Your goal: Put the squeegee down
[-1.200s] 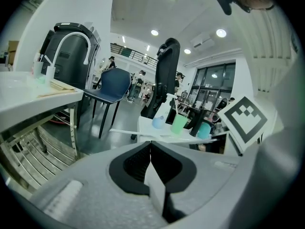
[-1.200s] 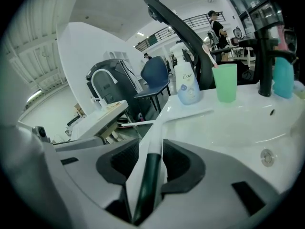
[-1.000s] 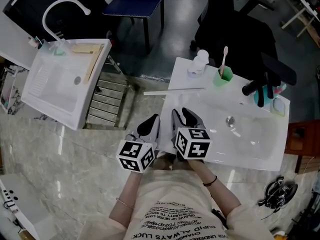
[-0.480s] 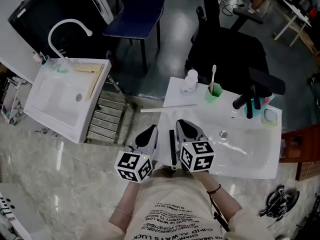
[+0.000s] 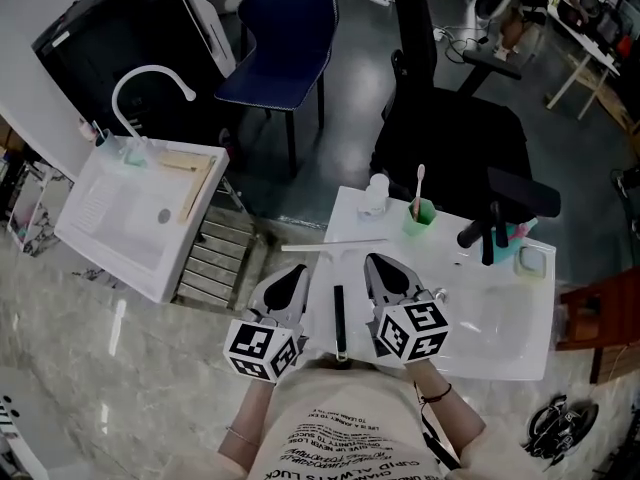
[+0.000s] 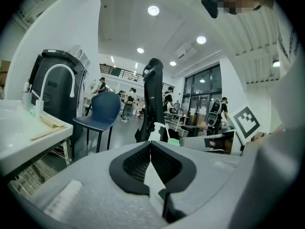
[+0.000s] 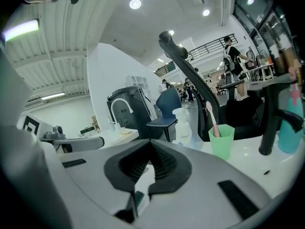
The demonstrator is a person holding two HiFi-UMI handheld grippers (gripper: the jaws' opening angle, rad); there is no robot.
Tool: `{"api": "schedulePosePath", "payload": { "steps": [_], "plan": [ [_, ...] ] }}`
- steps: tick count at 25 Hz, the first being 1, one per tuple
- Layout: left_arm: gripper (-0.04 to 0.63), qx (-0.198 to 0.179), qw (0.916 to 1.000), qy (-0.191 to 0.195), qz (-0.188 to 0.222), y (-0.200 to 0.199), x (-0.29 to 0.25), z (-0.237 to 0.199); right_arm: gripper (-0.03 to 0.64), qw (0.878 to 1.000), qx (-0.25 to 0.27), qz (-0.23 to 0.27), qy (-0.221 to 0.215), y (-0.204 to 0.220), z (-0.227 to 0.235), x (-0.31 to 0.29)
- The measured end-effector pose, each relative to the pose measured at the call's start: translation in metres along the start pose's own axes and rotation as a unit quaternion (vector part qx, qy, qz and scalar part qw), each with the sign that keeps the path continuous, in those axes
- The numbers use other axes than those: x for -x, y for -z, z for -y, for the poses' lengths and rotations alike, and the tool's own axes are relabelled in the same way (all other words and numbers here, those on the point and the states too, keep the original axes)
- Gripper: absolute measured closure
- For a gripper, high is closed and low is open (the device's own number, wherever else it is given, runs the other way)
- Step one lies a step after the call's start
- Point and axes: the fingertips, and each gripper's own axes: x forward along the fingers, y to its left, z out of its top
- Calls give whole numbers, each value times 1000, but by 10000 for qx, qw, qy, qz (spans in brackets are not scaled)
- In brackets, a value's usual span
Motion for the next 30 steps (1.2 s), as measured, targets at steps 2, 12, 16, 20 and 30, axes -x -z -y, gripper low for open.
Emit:
{"api": "schedulePosePath", "payload": {
  "steps": [2, 12, 16, 20, 30],
  "plan": [
    [572, 2, 9999, -54, 101, -7, 2, -2, 612, 9999, -26, 111, -59, -8, 1, 3],
    [572, -10, 9976, -400, 569, -32, 14, -18, 612, 9975, -156, 651, -208, -44, 12, 18],
    [572, -50, 9960, -531, 710, -39, 21, -22, 612, 9966, -174, 776, -193, -53, 18, 24],
    [572, -60, 9945, -687, 793, -42, 27, -27, 614, 9961, -77, 854, -195, -59, 21, 28],
    [572, -144, 9918, -979, 805, -45, 42, -34, 614, 9952, 70, 949, -206, -67, 24, 36]
  ]
}}
